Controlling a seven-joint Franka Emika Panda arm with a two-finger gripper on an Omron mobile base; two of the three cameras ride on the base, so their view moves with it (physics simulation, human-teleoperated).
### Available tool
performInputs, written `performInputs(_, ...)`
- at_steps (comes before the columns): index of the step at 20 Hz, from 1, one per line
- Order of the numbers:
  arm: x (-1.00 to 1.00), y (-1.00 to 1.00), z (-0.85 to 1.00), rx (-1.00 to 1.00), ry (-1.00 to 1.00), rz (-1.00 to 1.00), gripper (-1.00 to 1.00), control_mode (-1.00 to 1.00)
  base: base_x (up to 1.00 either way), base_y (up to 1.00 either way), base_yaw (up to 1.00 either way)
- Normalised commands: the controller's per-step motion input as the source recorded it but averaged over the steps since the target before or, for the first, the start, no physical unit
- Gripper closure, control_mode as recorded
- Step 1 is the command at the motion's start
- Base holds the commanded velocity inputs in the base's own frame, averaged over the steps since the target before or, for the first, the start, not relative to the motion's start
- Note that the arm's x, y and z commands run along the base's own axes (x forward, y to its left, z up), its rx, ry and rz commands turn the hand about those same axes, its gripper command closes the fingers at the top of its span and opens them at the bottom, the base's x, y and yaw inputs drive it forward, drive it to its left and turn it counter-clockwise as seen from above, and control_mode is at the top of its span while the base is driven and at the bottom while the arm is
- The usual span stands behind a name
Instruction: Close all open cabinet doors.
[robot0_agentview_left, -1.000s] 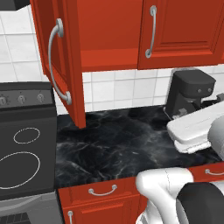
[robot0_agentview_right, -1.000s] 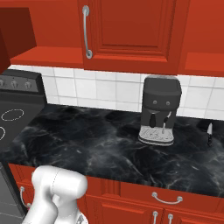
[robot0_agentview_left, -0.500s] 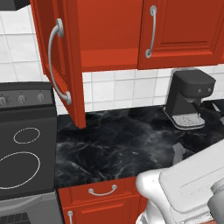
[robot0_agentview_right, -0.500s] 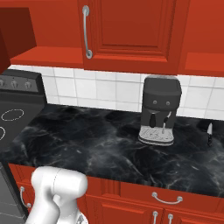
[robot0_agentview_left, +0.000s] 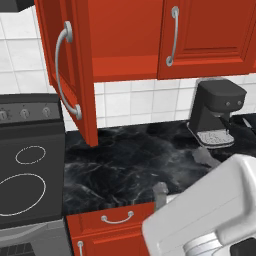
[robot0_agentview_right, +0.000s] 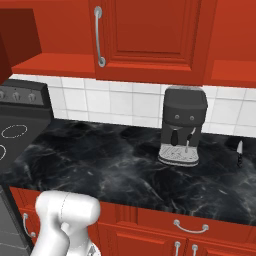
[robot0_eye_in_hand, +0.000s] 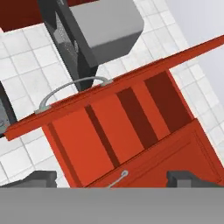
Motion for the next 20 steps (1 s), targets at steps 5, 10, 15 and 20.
performInputs(5, 0.12, 0.51, -0.1, -0.22, -0.04, -0.02, -1.0, -1.0, 0.0, 0.0, 0.0)
performInputs(10, 0.56, 0.15, -0.3, -0.09, 0.04, -0.11, -1.0, -1.0, 0.0, 0.0, 0.0)
performInputs(15, 0.8, 0.0, -0.37, -0.03, 0.08, -0.2, -1.0, -1.0, 0.0, 0.0, 0.0)
performInputs(20, 0.61, 0.21, -0.16, -0.13, 0.02, -0.17, -1.0, -1.0, 0.0, 0.0, 0.0)
